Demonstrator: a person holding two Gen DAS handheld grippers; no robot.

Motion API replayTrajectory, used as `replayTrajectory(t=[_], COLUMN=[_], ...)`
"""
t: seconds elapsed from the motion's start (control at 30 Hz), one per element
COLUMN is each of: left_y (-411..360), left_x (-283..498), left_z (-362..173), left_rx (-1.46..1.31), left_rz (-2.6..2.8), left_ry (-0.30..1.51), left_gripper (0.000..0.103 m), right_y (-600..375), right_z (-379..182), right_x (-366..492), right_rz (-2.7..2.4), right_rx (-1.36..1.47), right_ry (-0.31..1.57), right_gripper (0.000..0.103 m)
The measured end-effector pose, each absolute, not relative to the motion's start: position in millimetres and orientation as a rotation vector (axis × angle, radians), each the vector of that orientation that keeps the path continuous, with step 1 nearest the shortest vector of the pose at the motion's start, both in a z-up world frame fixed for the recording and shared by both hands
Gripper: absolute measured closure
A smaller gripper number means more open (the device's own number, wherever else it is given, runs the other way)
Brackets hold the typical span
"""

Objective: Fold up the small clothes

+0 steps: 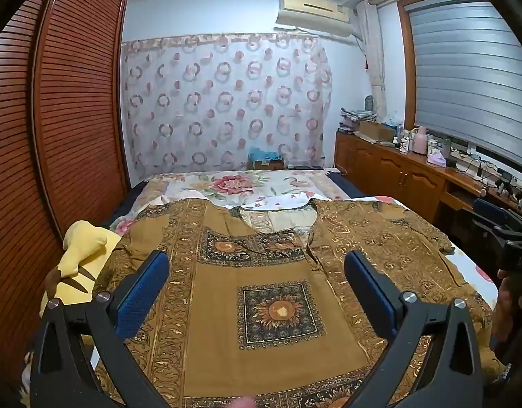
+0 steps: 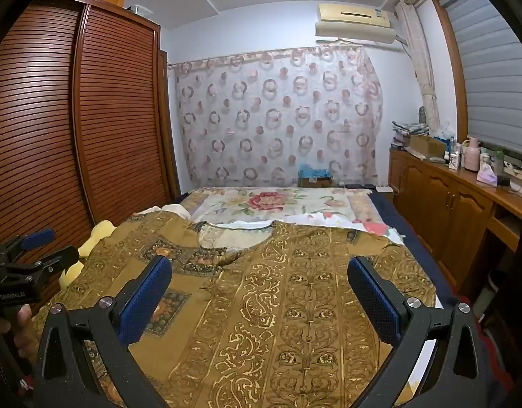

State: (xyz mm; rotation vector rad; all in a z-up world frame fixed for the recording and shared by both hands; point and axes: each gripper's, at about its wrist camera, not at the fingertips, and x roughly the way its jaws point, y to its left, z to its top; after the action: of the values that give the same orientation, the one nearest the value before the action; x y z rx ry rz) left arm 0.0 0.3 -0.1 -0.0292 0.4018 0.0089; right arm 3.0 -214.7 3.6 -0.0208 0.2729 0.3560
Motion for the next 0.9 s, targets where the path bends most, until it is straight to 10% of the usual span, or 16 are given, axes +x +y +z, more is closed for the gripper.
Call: replayTrajectory(t=[0.9], left_y=[-0.5], left_x=[0.0], left_z=[0.1], left_rx=[-0.016], left_rz=[0.013], left_ry=[0.404], left_gripper=[0.0], right_y=[-213.9], right_z=[2.2], right_x=[2.3], right_rz=[0.364], right_rx=[-0.015], right_ry=[0.28], right_gripper=[0.0])
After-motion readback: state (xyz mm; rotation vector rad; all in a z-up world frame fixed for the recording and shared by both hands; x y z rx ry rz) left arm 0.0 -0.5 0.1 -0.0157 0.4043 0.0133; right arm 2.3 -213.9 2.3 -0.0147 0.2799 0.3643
